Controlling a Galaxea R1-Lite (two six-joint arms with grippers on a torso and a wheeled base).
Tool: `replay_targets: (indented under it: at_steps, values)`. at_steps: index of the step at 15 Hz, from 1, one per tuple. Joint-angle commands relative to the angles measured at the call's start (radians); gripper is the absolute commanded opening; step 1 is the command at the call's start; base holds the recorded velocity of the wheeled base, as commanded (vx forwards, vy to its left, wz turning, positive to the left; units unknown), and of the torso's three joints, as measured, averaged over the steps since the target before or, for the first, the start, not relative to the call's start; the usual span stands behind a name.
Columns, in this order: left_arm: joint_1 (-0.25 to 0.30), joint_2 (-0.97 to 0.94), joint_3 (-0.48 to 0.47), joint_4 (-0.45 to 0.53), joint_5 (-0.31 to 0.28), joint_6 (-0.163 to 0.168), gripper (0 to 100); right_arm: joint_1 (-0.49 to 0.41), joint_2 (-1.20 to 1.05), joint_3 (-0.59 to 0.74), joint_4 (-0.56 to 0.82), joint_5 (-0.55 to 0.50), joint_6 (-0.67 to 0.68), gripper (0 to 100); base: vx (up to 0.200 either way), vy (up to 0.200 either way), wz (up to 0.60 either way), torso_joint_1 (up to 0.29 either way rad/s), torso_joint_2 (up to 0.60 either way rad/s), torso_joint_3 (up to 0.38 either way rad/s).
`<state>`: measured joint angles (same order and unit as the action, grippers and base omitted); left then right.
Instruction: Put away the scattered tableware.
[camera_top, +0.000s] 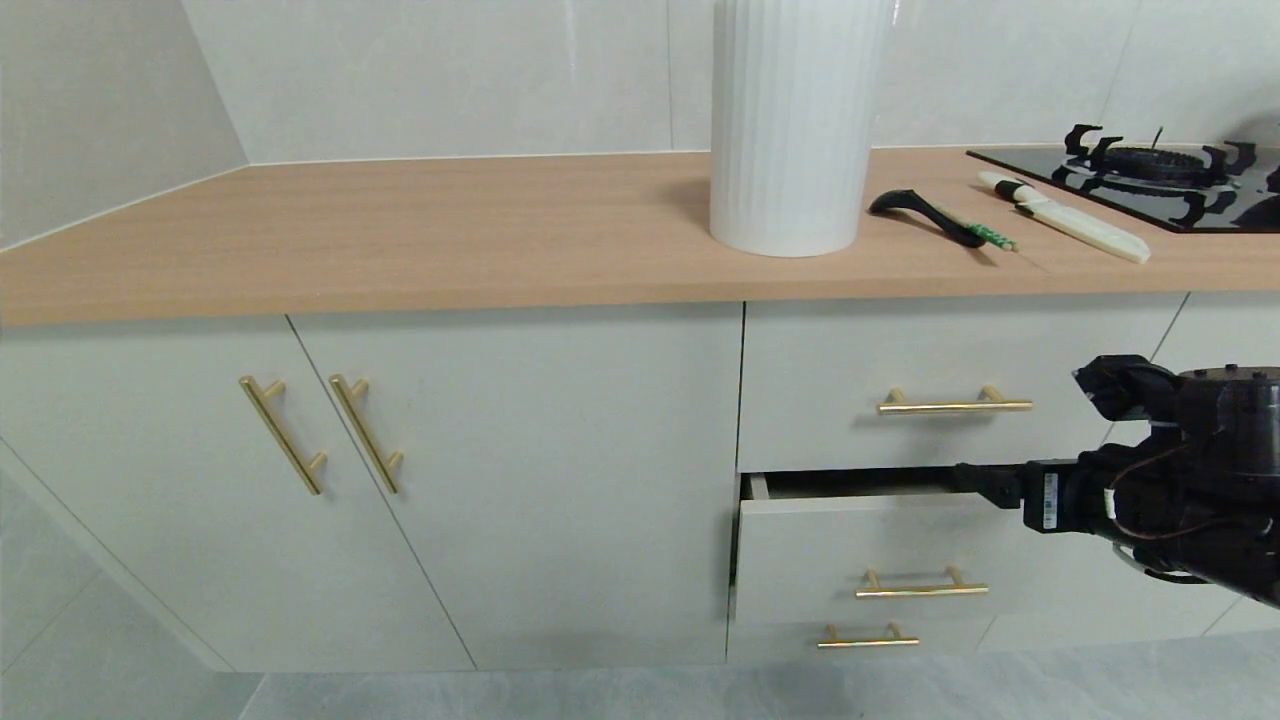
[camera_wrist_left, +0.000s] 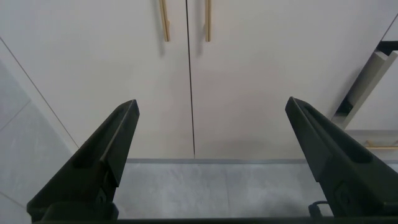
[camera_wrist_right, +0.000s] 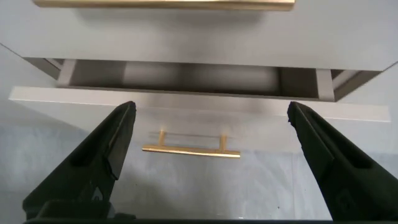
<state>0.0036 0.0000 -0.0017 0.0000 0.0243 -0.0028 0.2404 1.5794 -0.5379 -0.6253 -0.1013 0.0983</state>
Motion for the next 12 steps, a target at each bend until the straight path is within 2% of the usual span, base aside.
replay_targets:
  at_steps: [1,6,9,12]
  values:
    - [-0.001,0.002,0.000,0.000,0.000,0.000,100,0.020,-0.001,0.003,-0.017,-0.002,0.000,100,0.000,0.000,0.00,0.000,0.00,0.000]
    - [-0.001,0.002,0.000,0.000,0.000,0.000,100,0.048,0.037,0.001,-0.042,-0.002,-0.002,100,0.000,0.000,0.00,0.000,0.00,0.000]
    - [-0.001,0.002,0.000,0.000,0.000,0.000,100,0.063,0.139,-0.010,-0.134,-0.032,-0.008,100,0.000,0.000,0.00,0.000,0.00,0.000]
    - [-0.001,0.002,0.000,0.000,0.000,0.000,100,0.063,0.192,-0.025,-0.152,-0.035,-0.006,100,0.000,0.000,0.00,0.000,0.00,0.000]
